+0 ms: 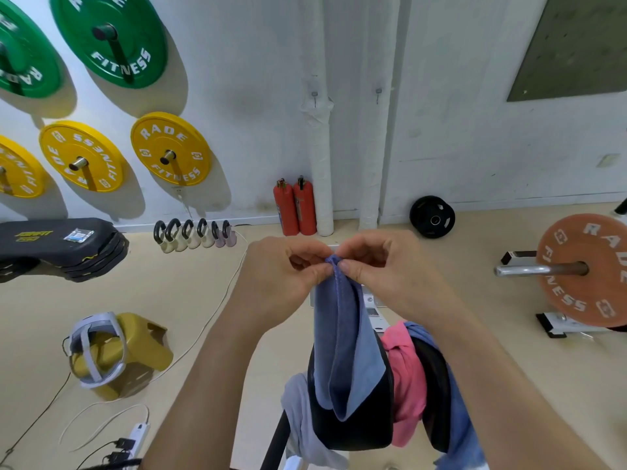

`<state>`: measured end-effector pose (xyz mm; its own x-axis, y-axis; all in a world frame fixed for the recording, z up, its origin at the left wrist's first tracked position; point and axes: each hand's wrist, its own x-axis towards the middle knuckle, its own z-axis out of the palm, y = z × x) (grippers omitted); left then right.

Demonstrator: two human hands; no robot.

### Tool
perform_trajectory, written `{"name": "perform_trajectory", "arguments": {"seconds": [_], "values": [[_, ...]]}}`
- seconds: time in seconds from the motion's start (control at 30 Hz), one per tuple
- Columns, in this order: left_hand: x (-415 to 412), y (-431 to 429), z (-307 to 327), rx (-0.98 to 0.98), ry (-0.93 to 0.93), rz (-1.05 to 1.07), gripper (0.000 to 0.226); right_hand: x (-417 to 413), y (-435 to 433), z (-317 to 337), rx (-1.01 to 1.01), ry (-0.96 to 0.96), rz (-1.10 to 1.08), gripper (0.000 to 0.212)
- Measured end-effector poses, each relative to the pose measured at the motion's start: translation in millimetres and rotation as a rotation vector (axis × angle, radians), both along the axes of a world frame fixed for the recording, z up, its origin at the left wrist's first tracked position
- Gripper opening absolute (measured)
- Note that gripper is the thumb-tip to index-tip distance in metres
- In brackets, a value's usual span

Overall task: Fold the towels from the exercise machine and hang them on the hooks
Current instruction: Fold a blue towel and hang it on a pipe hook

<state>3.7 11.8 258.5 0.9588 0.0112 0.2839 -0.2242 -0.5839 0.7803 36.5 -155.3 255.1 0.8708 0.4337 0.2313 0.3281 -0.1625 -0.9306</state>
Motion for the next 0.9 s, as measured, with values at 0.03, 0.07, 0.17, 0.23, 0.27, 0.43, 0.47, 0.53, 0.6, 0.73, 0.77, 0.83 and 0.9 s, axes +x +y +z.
{"name": "perform_trajectory", "arguments": {"seconds": [0.03,0.07,0.17,0.23,0.27,0.43,0.47,0.53,0.6,0.73,0.77,0.83,0.9], "values": [[0,1,1,0.029,-0.023,0.009,0.027,0,1,1,-0.023,-0.021,0.002,0.025],[0,1,2,0.047,-0.054,0.021,0.025,3,3,-1,-0.084,-0.059,-0.014,0.024],[0,1,6,0.001,-0.169,0.085,0.029,18,9,-29,-0.456,-0.131,-0.112,0.028],[2,11,11,-0.061,-0.261,0.178,0.034,29,4,-61,-0.676,-0.033,-0.154,0.027],[3,21,12,-0.102,-0.296,0.242,0.033,33,-4,-77,-0.765,0.023,-0.165,0.024],[2,87,-13,-0.118,-0.184,0.525,0.015,50,-50,-95,-0.852,0.295,-0.207,0.026],[2,95,-23,-0.127,-0.115,0.562,0.015,57,-53,-89,-0.784,0.373,-0.229,0.028],[2,106,-40,-0.228,-0.002,0.604,0.018,68,-53,-76,-0.561,0.540,-0.306,0.027],[4,113,-50,-0.313,0.060,0.583,0.021,77,-53,-64,-0.345,0.635,-0.352,0.026],[16,120,-61,-0.390,0.187,0.494,0.019,85,-54,-47,-0.500,0.660,-0.286,0.022],[21,121,-65,-0.409,0.221,0.475,0.020,88,-55,-44,-0.638,0.654,-0.248,0.020],[32,117,-75,-0.424,0.286,0.447,0.018,95,-56,-40,-0.793,0.660,-0.233,0.017],[42,110,-91,-0.424,0.329,0.452,0.019,104,-59,-44,-0.743,0.690,-0.294,0.020]]}}
